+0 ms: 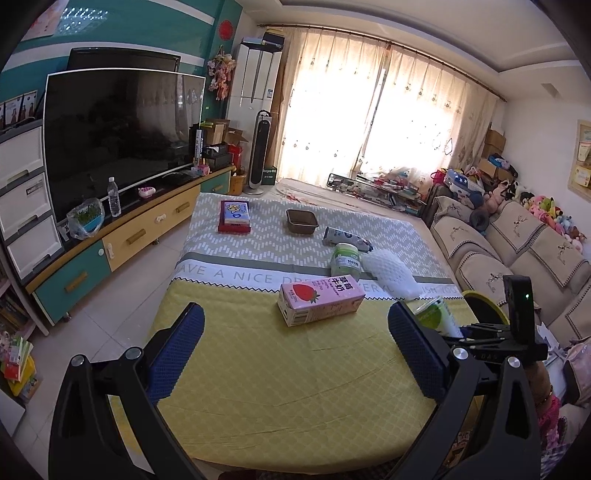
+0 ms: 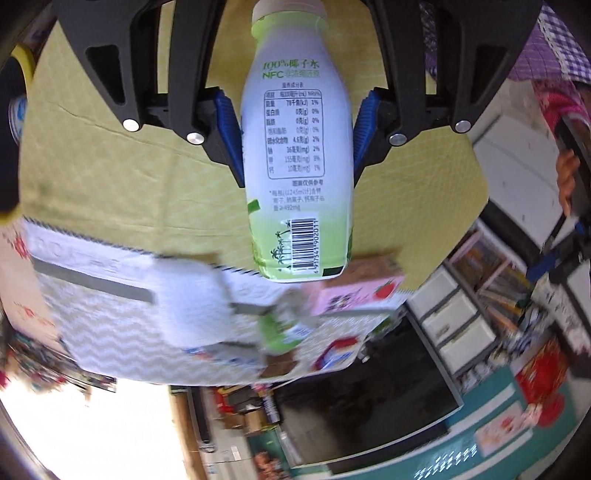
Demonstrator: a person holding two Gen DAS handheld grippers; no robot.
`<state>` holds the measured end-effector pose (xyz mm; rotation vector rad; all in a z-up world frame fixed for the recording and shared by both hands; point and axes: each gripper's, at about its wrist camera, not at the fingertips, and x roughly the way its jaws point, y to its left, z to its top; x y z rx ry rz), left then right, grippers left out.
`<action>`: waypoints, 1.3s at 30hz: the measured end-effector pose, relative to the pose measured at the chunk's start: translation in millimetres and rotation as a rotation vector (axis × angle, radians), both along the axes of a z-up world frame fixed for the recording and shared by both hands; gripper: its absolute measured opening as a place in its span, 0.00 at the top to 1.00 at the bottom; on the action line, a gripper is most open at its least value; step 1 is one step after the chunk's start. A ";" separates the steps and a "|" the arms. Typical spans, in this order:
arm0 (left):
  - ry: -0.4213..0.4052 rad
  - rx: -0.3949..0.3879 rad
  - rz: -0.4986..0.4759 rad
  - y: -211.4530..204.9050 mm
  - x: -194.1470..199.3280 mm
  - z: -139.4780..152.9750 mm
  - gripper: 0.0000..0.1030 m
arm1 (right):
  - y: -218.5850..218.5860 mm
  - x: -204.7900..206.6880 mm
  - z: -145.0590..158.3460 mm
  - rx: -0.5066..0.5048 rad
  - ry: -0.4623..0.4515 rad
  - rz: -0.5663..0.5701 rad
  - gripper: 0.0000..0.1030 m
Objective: Collect trash
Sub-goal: 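Carry the white-green bottle over the bin and open the right tool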
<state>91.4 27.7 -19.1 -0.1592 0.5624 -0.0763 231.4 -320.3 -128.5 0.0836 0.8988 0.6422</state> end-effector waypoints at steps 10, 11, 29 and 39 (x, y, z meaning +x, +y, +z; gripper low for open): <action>0.039 0.004 -0.028 -16.2 15.6 -8.8 0.05 | -109.3 14.9 10.3 0.085 -0.045 -0.324 0.52; 0.042 0.005 -0.031 -18.5 16.4 -9.4 0.05 | -120.0 16.1 11.8 0.091 -0.052 -0.357 0.52; 0.093 0.014 -0.091 -46.1 42.6 -25.3 0.05 | -277.8 59.6 -20.6 -0.070 -0.053 -0.861 0.49; 0.119 0.042 -0.117 -52.1 61.9 -40.0 0.05 | -261.3 38.8 -29.1 -0.099 -0.085 -0.890 0.30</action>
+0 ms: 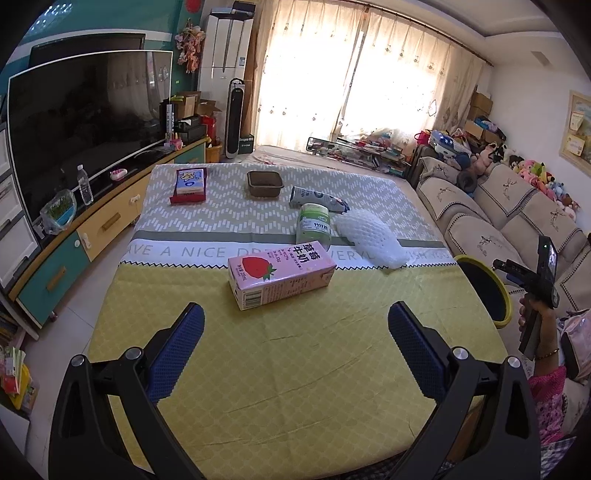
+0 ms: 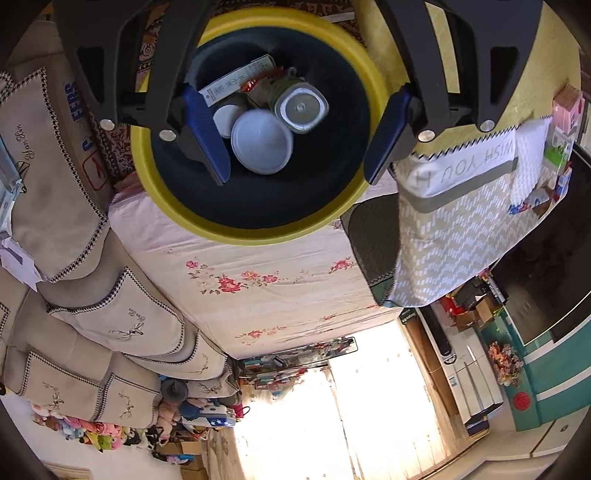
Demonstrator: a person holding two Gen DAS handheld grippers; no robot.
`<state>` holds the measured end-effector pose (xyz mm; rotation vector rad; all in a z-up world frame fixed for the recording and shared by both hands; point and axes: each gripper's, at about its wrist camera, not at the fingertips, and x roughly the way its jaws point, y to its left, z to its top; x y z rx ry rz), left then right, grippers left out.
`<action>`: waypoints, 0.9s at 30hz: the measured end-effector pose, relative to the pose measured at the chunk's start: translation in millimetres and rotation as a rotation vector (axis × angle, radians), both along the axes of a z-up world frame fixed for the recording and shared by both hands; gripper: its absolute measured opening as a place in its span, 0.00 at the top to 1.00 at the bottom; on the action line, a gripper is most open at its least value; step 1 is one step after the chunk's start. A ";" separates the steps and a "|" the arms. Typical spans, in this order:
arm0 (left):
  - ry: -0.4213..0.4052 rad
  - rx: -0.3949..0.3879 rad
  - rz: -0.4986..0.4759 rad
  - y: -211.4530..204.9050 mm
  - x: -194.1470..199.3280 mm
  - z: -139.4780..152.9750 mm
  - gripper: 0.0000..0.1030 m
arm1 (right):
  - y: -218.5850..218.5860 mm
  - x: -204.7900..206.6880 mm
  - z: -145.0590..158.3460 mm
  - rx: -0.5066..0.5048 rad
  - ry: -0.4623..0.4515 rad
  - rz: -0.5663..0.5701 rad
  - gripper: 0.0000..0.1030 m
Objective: Collect trash
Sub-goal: 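Carry the white-green bottle over the bin and open the right tool, then grasp the pink strawberry milk carton with the left tool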
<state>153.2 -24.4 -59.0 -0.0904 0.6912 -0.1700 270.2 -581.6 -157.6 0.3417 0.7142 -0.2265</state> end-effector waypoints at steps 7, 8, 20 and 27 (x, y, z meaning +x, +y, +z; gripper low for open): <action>0.011 0.049 -0.130 -5.8 38.9 -19.9 0.05 | 28.6 -20.4 0.5 0.019 -0.002 0.059 0.30; 0.010 0.047 -0.161 -5.4 45.3 -23.7 0.05 | 32.3 -21.5 1.9 0.023 -0.003 0.064 0.30; 0.080 0.143 -0.346 11.2 134.9 -67.6 0.05 | 60.1 -23.3 2.7 0.035 0.020 0.108 0.29; 0.141 0.224 -0.432 -3.4 152.8 -87.4 0.05 | 65.8 -19.6 0.9 0.042 0.027 0.123 0.29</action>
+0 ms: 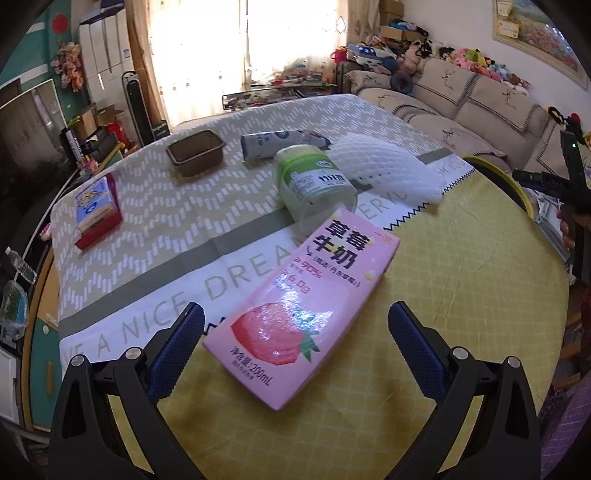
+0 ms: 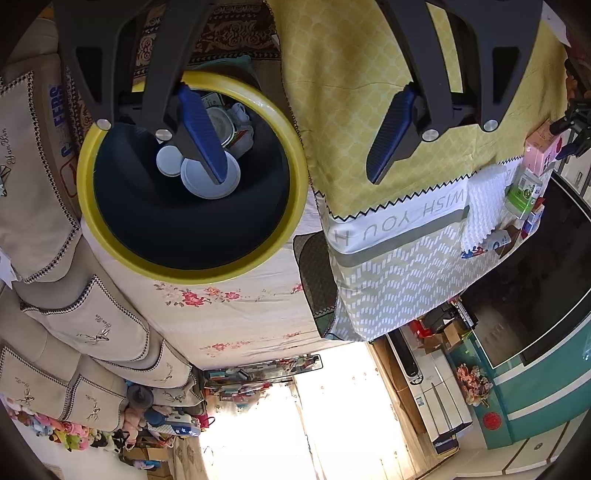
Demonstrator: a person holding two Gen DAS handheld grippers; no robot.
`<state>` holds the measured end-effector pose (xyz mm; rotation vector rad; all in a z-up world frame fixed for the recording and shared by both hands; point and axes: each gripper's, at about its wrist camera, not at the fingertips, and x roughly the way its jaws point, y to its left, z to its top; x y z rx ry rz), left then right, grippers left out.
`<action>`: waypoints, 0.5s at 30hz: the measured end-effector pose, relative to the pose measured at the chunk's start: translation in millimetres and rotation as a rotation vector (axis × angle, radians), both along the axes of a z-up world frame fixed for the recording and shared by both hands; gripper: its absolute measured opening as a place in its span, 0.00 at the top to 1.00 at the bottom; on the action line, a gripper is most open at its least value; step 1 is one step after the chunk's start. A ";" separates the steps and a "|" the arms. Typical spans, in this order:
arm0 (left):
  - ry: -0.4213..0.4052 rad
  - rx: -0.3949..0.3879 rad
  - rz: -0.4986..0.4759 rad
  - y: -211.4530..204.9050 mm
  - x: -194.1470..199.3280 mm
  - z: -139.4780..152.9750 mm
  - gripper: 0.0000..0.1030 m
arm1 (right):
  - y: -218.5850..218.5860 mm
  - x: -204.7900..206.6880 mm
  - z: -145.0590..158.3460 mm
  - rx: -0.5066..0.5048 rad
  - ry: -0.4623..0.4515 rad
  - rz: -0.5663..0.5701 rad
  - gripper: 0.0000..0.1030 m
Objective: Collect trash
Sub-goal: 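Grasp the pink strawberry milk carton with the left tool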
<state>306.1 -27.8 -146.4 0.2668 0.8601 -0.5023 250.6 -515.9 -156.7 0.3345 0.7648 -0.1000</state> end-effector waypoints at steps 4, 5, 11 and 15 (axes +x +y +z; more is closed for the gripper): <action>0.012 0.020 -0.050 -15.0 -6.6 -3.6 0.05 | 1.1 1.6 -0.8 0.003 0.004 0.005 0.29; 0.013 0.014 -0.059 -18.2 -10.2 -2.5 0.05 | 0.8 2.0 -1.3 0.004 0.005 0.006 0.29; 0.009 -0.025 -0.103 -39.3 -35.1 7.7 0.10 | -0.9 3.4 -6.2 0.022 0.011 0.013 0.29; 0.004 -0.001 -0.092 -54.5 -37.3 9.1 0.26 | -1.6 3.1 -9.0 0.034 0.015 0.019 0.29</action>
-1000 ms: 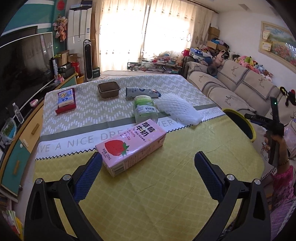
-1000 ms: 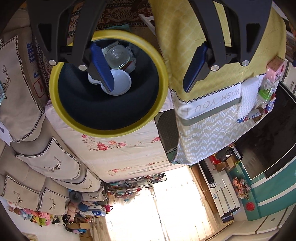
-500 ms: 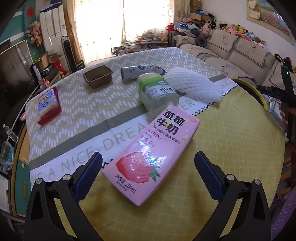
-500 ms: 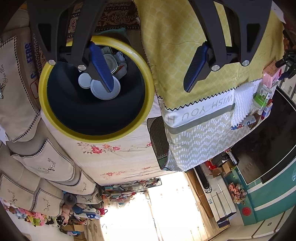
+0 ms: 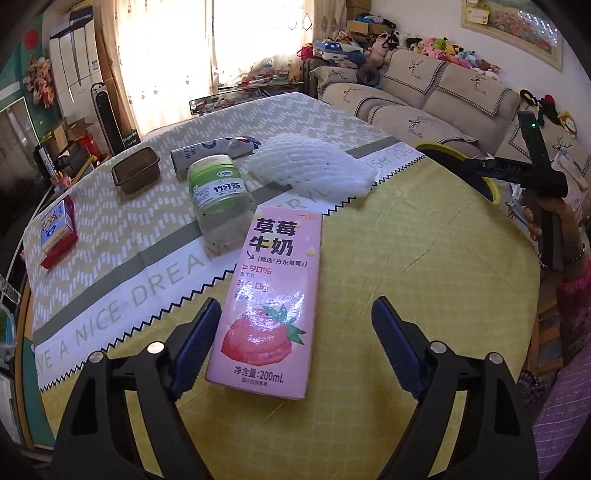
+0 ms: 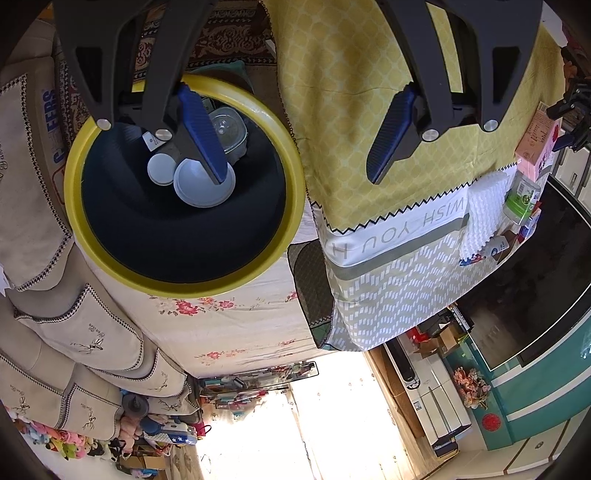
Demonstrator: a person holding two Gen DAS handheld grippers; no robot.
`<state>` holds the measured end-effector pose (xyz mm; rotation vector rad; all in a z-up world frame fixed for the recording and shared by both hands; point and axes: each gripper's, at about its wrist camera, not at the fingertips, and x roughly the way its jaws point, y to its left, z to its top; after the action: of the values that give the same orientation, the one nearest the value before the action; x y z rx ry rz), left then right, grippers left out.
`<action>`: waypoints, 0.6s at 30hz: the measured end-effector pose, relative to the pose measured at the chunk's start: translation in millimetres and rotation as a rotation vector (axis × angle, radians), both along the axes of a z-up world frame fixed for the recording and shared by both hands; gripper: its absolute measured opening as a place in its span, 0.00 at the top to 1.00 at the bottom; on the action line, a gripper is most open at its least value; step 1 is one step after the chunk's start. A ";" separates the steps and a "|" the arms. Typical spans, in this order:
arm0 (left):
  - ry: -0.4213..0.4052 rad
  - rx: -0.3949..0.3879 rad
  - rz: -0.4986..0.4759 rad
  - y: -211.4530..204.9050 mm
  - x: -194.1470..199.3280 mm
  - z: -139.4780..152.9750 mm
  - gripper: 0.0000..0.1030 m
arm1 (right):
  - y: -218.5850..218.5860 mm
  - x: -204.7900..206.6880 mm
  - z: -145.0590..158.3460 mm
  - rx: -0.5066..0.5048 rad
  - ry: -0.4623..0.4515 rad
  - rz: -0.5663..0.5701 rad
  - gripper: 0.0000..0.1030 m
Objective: Collect trash
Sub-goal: 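Grasp the pink strawberry milk carton with the left tool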
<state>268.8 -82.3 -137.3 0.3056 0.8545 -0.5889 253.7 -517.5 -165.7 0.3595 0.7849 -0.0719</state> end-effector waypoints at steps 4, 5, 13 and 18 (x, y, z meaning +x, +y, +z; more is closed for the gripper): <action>0.036 0.029 0.027 -10.2 8.8 -11.7 0.41 | -2.5 -3.6 -0.7 0.009 -0.004 -0.002 0.29; 0.050 0.030 0.030 -11.8 10.7 -14.6 0.44 | -3.3 -4.3 -1.0 0.009 -0.004 -0.003 0.29; 0.063 0.007 0.057 -20.6 14.5 -19.2 0.51 | -12.9 -8.9 -3.6 0.025 -0.004 -0.025 0.29; 0.031 -0.013 0.038 -34.4 2.2 -5.3 0.51 | -12.5 -14.0 -2.9 0.041 -0.013 -0.024 0.29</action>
<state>271.0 -116.8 -142.6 0.2689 0.8842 -0.5650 239.6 -530.0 -168.7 0.4079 0.7698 -0.0758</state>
